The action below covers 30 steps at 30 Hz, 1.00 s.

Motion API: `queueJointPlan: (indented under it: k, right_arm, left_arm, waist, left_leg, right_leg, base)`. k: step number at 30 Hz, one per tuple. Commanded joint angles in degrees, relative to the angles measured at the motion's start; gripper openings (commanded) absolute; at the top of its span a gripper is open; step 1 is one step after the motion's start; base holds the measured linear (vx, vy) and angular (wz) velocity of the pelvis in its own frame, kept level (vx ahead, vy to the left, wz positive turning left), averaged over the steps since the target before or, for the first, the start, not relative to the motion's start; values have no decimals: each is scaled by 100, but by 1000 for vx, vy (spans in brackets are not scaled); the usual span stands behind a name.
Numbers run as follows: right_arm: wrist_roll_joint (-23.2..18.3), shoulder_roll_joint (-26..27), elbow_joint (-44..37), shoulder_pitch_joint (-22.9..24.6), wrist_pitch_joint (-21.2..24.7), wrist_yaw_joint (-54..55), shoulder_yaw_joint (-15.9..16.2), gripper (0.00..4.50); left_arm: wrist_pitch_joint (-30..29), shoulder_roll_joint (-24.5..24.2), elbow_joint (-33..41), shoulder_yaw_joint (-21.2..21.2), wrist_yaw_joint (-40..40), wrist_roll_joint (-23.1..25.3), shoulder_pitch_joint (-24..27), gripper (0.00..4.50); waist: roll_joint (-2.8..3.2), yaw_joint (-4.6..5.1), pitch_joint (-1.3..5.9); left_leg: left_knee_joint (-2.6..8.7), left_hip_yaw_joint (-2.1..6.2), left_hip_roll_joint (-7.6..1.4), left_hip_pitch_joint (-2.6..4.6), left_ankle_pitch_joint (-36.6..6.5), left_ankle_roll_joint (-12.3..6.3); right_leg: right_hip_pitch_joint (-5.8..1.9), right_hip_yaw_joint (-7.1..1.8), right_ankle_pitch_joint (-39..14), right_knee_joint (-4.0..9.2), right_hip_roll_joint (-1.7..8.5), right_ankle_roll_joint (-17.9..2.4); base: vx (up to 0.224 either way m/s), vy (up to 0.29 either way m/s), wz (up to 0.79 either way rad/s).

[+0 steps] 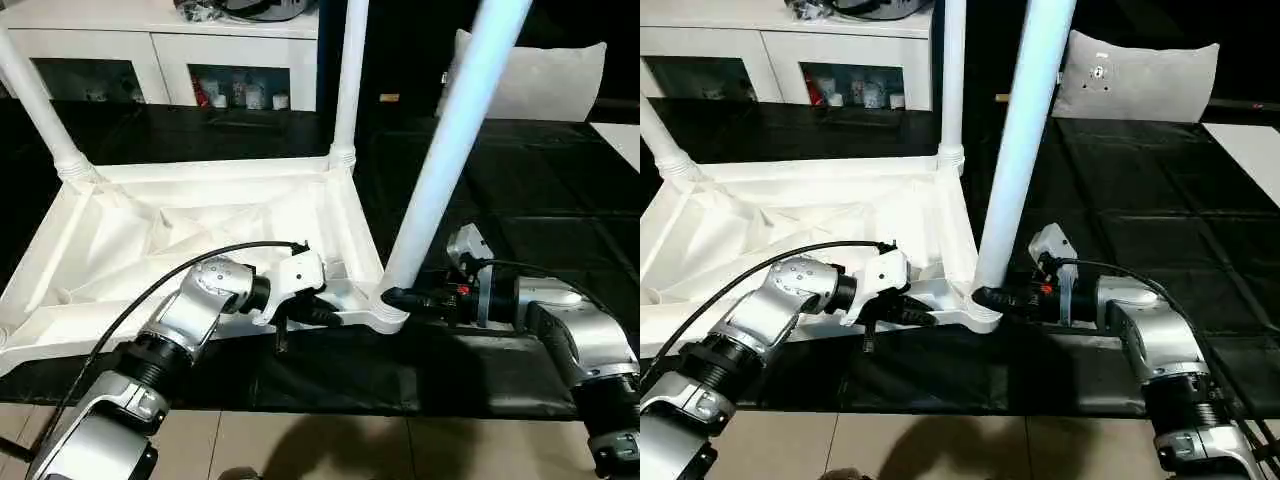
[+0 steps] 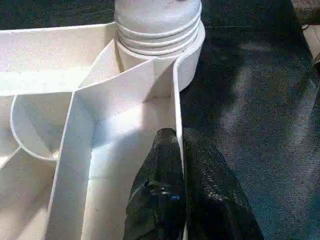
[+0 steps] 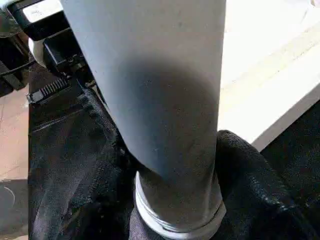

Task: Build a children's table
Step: Rotate leg to tighten

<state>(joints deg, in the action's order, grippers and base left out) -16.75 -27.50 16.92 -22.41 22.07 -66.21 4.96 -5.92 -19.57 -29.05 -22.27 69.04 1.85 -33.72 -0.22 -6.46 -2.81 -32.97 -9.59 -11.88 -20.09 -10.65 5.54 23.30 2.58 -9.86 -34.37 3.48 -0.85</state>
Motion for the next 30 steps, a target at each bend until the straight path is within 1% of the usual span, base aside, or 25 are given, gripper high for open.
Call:
queueJointPlan:
  k: [1,3,4,6,7,8,9,10,11,12,13,14,15,16,17,18,20,23,24,25,27,28,29,30]
  right_arm:
    - [-131,4,-152,75,177,-31,35,200]
    - [-139,70,-232,117,260,79,43,199]
    - [-140,112,-260,124,318,151,40,199]
    - [-37,301,-295,112,402,534,52,199]
    - [18,370,-295,102,415,687,59,199]
    - [121,486,-235,59,433,971,55,199]
    - [260,700,-94,-40,506,1481,-1,199]
    - [377,925,52,-147,607,2003,-83,198]
    - [464,1250,265,-303,778,2726,-265,198]
    - [493,1409,361,-376,872,3073,-362,198]
    - [578,1623,521,-479,932,3607,-485,198]
    - [602,1671,554,-497,936,3720,-502,198]
    - [654,1775,626,-537,946,3966,-539,198]
    - [737,1934,700,-569,956,4283,-548,198]
    - [739,2012,710,-561,958,4379,-556,198]
    - [760,2065,717,-555,940,4464,-558,198]
    - [870,2101,730,-553,878,4554,-507,198]
    - [959,2142,747,-573,762,4612,-510,198]
    - [912,2131,710,-567,652,4596,-533,253]
    - [911,2130,708,-567,649,4595,-534,265]
    - [824,2056,622,-522,624,4390,-513,271]
    - [811,2008,592,-504,612,4309,-501,285]
    - [801,1948,578,-493,567,4212,-496,301]
    - [795,1891,581,-492,517,4126,-497,308]
  left_arm:
    - [-55,44,48,-205,250,6,64,0]
    - [-193,95,68,-171,170,-23,68,0]
    - [-252,122,75,-153,124,-32,65,0]
    - [-483,247,70,-79,-144,-25,36,0]
    - [-559,294,61,-51,-253,-16,22,0]
    - [-654,377,21,-6,-443,10,-7,0]
    - [-815,532,-61,84,-763,28,-66,0]
    - [-987,697,-147,184,-1078,30,-129,0]
    - [-1216,929,-262,323,-1515,26,-216,0]
    - [-1325,1038,-314,387,-1722,22,-258,0]
    - [-1377,1183,-404,436,-2033,66,-320,0]
    - [-1383,1217,-428,444,-2115,85,-335,0]
    - [-1396,1292,-480,462,-2292,128,-367,0]
    - [-1411,1401,-552,462,-2570,237,-411,0]
    - [-1430,1458,-572,469,-2681,268,-420,0]
    - [-1441,1506,-579,484,-2746,268,-420,0]
    - [-1424,1573,-554,497,-2788,268,-405,0]
    - [-1461,1619,-489,483,-2748,301,-375,0]
    - [-1439,1617,-498,453,-2786,326,-364,0]
    - [-1438,1616,-499,453,-2787,327,-364,0]
    - [-1286,1556,-517,406,-2734,353,-356,0]
    - [-1184,1505,-520,367,-2688,384,-352,0]
    - [-1068,1444,-518,320,-2626,417,-344,0]
    - [-1011,1401,-521,290,-2581,437,-342,0]
  waist:
    - [-53,12,366]
    - [-59,10,363]
    - [-57,10,360]
    - [-58,32,339]
    - [-63,33,330]
    - [-65,45,320]
    - [-57,59,310]
    - [-57,99,290]
    - [-63,149,295]
    - [-58,179,287]
    - [-39,223,299]
    - [-41,278,293]
    - [-36,303,295]
    - [-17,335,304]
    - [-37,356,311]
    - [-39,355,312]
    - [-26,346,314]
    - [-32,344,313]
    - [-28,341,315]
    - [-20,345,317]
    - [-14,338,322]
    - [-24,316,336]
    - [-23,296,334]
    - [-43,293,340]
  left_leg:
    - [319,-37,-94,-7,-834,-299]
    - [318,-41,-92,-12,-811,-297]
    - [323,-37,-91,-11,-838,-286]
    - [335,-40,-85,-17,-925,-248]
    - [343,-32,-77,0,-1023,-206]
    - [345,-34,-73,2,-1081,-189]
    - [359,-26,-72,12,-1183,-129]
    - [369,-20,-63,19,-1296,-57]
    - [374,0,-44,13,-1359,16]
    - [372,4,-31,12,-1401,44]
    - [376,34,-26,6,-1469,81]
    - [382,46,-28,-3,-1553,92]
    - [377,43,-25,5,-1579,82]
    - [382,48,-30,8,-1619,51]
    - [376,37,-19,-3,-1586,6]
    - [370,29,-16,7,-1566,-20]
    - [369,17,-18,-3,-1518,-78]
    - [372,11,-22,-12,-1485,-106]
    - [374,10,-23,-14,-1454,-111]
    - [377,9,-31,-8,-1460,-111]
    - [377,6,-39,-4,-1417,-119]
    - [363,-4,-35,-4,-1351,-136]
    - [373,0,-40,-21,-1281,-162]
    - [366,-9,-41,-19,-1252,-173]
  right_leg:
    - [-324,-196,-1269,390,365,-1071]
    - [-327,-199,-1222,383,360,-1083]
    - [-326,-194,-1290,391,366,-1080]
    - [-309,-196,-1521,415,366,-1021]
    - [-310,-189,-1833,457,375,-928]
    - [-298,-191,-1988,472,374,-883]
    - [-280,-186,-2240,496,370,-808]
    - [-261,-180,-2505,519,369,-742]
    - [-266,-163,-2759,535,369,-640]
    - [-249,-158,-2889,551,369,-597]
    - [-263,-141,-3029,567,374,-514]
    - [-251,-136,-3042,580,364,-467]
    - [-234,-145,-3006,591,365,-465]
    - [-240,-147,-2888,588,363,-504]
    - [-243,-155,-2761,594,354,-519]
    - [-232,-163,-2724,600,349,-526]
    - [-239,-179,-2609,594,353,-556]
    - [-246,-182,-2514,582,352,-587]
    - [-252,-185,-2468,579,355,-601]
    - [-252,-185,-2425,577,353,-615]
    - [-252,-193,-2290,567,355,-671]
    - [-265,-200,-2111,549,350,-709]
    - [-284,-199,-1969,534,349,-736]
    - [-285,-203,-1901,524,351,-755]
  base:
    - [0,0,0]
    - [0,0,0]
    - [0,0,0]
    - [0,0,0]
    - [0,0,0]
    - [0,0,0]
    - [0,0,0]
    - [0,0,0]
    - [0,0,0]
    - [0,0,0]
    - [0,0,0]
    - [0,0,0]
    - [0,0,0]
    - [0,0,0]
    - [0,0,0]
    - [0,0,0]
    - [0,0,0]
    - [0,0,0]
    - [0,0,0]
    - [0,0,0]
    - [0,0,0]
    - [0,0,0]
    - [0,0,0]
    - [0,0,0]
